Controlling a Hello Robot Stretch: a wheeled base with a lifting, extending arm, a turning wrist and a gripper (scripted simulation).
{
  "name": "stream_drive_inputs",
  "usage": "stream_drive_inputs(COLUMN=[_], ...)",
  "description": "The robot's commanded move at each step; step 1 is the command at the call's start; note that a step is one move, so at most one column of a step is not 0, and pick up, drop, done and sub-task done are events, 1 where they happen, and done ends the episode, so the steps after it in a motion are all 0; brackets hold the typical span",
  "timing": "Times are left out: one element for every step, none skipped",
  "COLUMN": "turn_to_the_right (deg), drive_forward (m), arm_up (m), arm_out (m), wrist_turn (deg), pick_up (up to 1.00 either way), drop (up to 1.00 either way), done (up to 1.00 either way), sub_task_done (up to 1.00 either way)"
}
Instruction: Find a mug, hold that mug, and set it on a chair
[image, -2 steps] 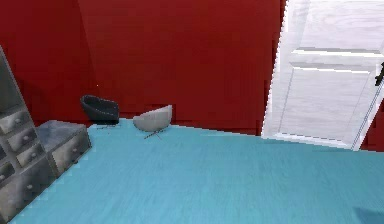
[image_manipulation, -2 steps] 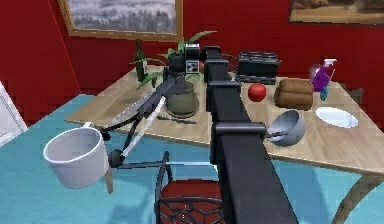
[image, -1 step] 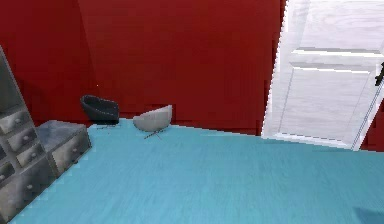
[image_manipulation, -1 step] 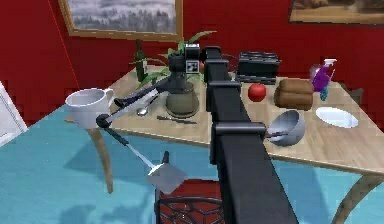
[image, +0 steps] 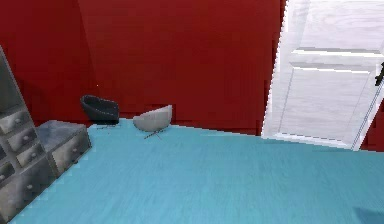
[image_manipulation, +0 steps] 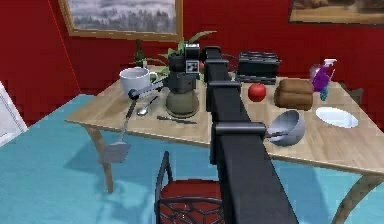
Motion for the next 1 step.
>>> stream_drive_inputs(turn_to_the_right=[0.0], drive_forward=[0.0], arm_up=[0.0], arm_out=[0.0], wrist_turn=[45.0], pick_up=[0.0], drop=[0.0], done=[0.0], sub_task_done=[0.0])
